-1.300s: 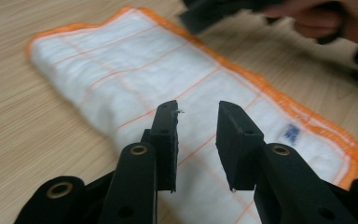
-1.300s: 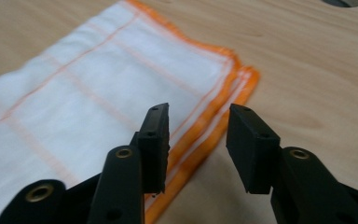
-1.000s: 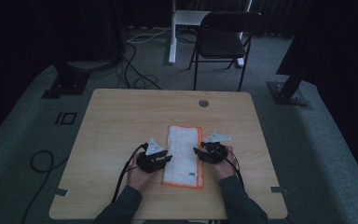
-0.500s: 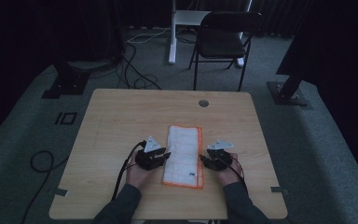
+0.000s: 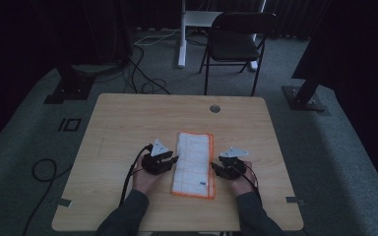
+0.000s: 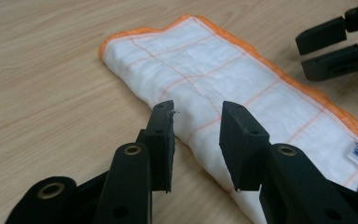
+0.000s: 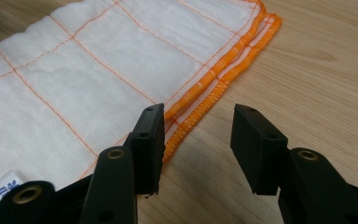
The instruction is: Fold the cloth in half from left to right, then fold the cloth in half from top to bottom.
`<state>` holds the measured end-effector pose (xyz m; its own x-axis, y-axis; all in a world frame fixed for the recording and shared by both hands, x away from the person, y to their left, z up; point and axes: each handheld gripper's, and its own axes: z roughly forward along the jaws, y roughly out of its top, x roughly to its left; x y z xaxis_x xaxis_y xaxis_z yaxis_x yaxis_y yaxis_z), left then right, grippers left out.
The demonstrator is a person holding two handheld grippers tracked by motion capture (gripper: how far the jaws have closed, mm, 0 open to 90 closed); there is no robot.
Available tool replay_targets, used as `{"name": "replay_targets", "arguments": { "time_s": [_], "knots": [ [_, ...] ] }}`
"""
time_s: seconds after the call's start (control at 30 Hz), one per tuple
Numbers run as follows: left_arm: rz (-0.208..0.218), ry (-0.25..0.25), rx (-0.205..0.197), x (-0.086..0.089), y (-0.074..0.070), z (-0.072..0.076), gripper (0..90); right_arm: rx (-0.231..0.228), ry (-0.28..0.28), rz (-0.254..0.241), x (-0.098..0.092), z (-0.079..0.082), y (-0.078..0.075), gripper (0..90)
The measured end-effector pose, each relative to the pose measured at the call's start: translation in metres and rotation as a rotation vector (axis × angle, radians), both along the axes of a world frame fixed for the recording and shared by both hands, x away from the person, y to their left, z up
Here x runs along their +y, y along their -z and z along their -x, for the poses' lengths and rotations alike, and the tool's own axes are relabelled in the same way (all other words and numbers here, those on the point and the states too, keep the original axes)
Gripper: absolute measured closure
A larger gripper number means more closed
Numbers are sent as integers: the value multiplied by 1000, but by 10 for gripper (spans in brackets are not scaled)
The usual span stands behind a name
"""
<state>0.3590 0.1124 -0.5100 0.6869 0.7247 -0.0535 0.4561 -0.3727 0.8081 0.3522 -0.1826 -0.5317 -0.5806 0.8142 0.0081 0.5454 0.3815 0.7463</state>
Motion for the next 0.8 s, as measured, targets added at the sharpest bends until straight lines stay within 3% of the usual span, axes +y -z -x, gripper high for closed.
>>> {"name": "replay_targets", "arguments": {
  "time_s": [0.27,0.53,0.8],
  "knots": [
    [-5,-27,1,-5,-1,-13,626,-12,18,-19,5,-8,-4,542],
    [-5,-55,12,-13,8,-27,592,-11,47,-32,11,-22,-3,550],
    [-60,-86,9,-23,18,-38,566,-15,76,-39,17,-38,-4,550]
  ]
}}
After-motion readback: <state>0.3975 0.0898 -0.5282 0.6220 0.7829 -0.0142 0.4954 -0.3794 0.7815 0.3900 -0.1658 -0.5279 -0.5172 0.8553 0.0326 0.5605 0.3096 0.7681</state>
